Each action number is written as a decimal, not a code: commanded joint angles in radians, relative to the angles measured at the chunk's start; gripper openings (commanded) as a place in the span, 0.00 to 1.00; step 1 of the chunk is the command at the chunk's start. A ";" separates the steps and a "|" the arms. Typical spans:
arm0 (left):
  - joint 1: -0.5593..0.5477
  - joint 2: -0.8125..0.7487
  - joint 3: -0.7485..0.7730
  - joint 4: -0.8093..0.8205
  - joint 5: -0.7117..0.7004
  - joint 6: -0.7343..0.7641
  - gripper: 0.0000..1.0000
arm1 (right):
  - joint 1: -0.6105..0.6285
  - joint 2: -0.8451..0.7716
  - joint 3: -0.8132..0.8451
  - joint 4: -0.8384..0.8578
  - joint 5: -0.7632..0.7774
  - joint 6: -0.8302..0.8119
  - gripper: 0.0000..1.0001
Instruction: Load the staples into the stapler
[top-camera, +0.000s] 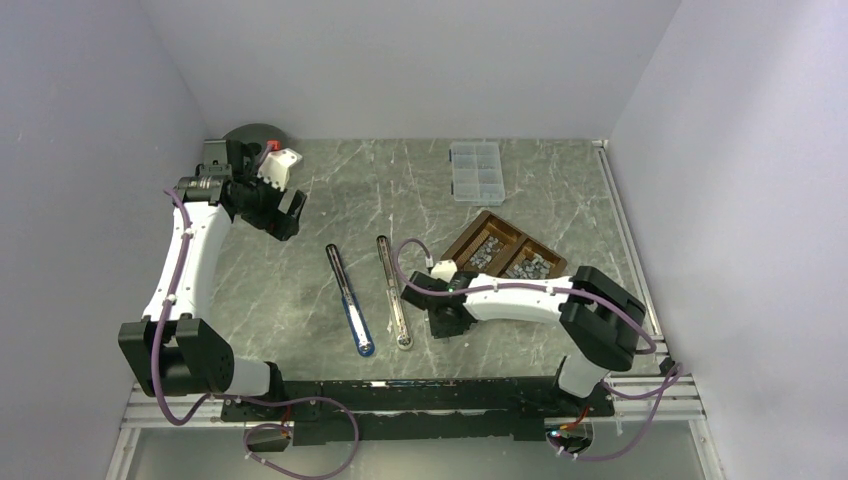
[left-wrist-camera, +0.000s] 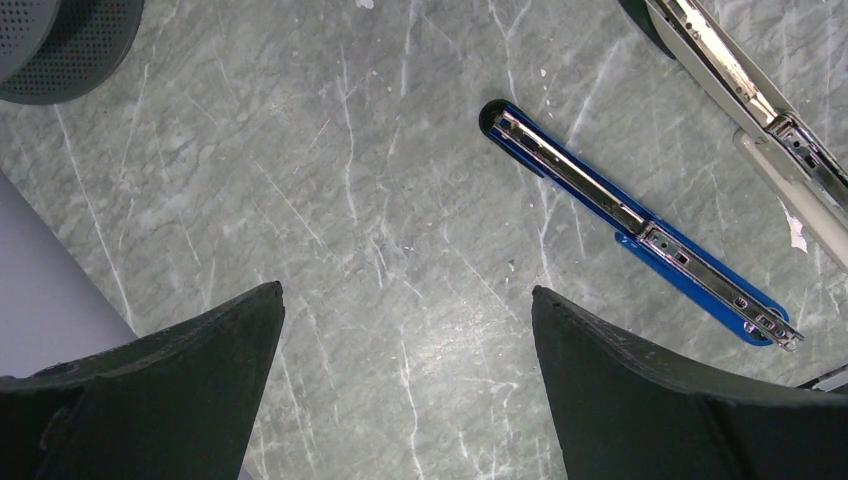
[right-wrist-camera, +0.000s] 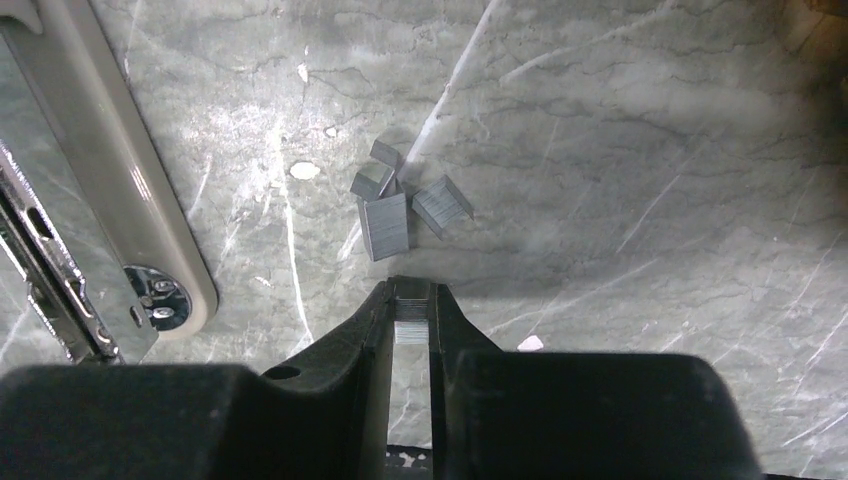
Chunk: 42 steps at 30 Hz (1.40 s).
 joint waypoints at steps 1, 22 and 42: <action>0.004 -0.022 0.015 -0.004 0.032 -0.012 0.99 | 0.016 -0.067 -0.002 0.007 0.010 -0.016 0.03; 0.008 0.046 0.066 -0.052 -0.033 -0.087 0.99 | 0.180 -0.139 0.069 0.268 0.261 -0.090 0.00; 0.017 0.095 0.041 -0.041 -0.046 -0.116 0.99 | 0.254 -0.076 -0.087 0.600 0.479 -0.140 0.00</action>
